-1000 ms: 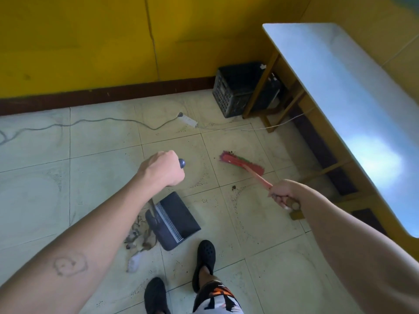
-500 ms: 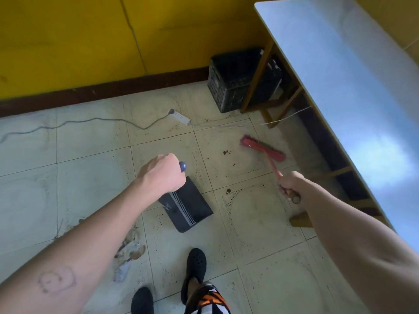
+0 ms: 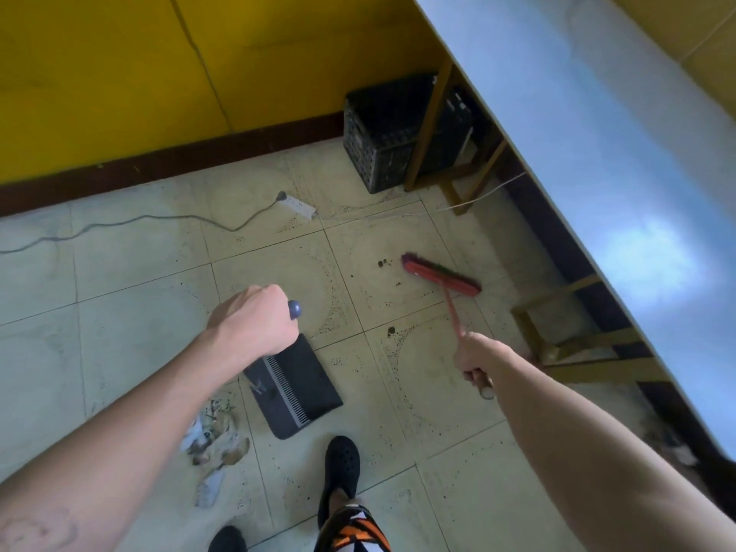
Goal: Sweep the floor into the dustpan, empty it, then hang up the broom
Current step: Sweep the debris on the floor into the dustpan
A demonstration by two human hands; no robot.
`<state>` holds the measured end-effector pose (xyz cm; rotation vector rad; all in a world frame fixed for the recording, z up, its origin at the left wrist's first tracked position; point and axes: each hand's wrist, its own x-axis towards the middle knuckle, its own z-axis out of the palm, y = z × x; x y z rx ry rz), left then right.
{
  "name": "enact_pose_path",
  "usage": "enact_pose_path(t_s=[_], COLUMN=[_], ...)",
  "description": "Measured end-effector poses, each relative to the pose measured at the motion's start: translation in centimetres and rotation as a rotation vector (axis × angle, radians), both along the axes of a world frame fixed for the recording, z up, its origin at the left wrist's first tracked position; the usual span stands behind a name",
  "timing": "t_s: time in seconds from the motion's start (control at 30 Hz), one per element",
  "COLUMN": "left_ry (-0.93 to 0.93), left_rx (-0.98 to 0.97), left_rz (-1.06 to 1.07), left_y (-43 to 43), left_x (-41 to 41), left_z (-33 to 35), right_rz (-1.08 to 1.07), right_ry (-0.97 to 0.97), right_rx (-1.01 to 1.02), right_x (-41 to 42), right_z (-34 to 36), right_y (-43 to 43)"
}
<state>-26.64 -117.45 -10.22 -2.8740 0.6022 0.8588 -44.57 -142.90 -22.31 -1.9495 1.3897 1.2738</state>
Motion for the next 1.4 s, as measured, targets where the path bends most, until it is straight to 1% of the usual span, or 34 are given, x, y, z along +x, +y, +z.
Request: enact_pose_path(t_s=[0.17,0.23,0.33,0.43,0.53,0.63,0.7,0.83,0.9,0.97,1.03,1.17,1.3,1.4], left_ry=[-0.021,-0.023,-0.017,-0.007,0.003,-0.014,-0.018,-0.024,-0.031,-0.034,-0.034,-0.048,-0.052,-0.034], left_rx=[-0.017,-0.034,-0.084,-0.109,-0.119,-0.125,-0.122,-0.105,-0.092,-0.079,-0.076,-0.06,-0.046,-0.034], left_rz=[-0.041,-0.053,-0.056,-0.069,-0.047,-0.02,-0.005,-0.001,0.013,0.028,0.038,0.023,0.014,0.013], left_y=[3.2,5.2,9.2,14.5,20.1,25.1,28.7,34.8,37.9,40.0,42.0,45.1,46.1,46.6], left_x=[-0.6,-0.9,-1.5,-2.1,-2.3,-2.1,-2.3,-2.9,-3.1,-3.2,-3.2,-3.1,-3.2,-3.3], left_z=[0.8,1.4,2.0,3.3,4.3,5.0,5.6,6.5,6.8,6.8,6.8,6.7,6.5,6.5], right_rz=[0.136,0.127,0.174,0.195,0.173,0.047,0.036,0.232,0.249,0.204,0.107,-0.009,-0.103,-0.34], right_ry=[0.081,0.049,-0.032,-0.051,-0.077,-0.125,-0.081,0.036,0.034,0.003,-0.048,-0.165,-0.243,-0.278], right_rx=[0.063,0.116,0.151,0.161,0.185,0.22,0.236,0.317,0.352,0.394,0.441,0.534,0.625,0.645], right_x=[0.0,0.4,0.3,-0.7,-1.0,-0.7,-0.5,-0.3,0.1,0.8,2.1,5.5,7.1,6.4], right_z=[1.1,2.4,4.8,6.2,5.3,3.4,3.6,4.7,5.6,5.9,6.6,9.6,12.6,13.9], right_y=[4.3,6.7,12.2,19.7,27.1,33.6,38.3,46.3,50.2,52.6,54.8,57.2,56.2,53.3])
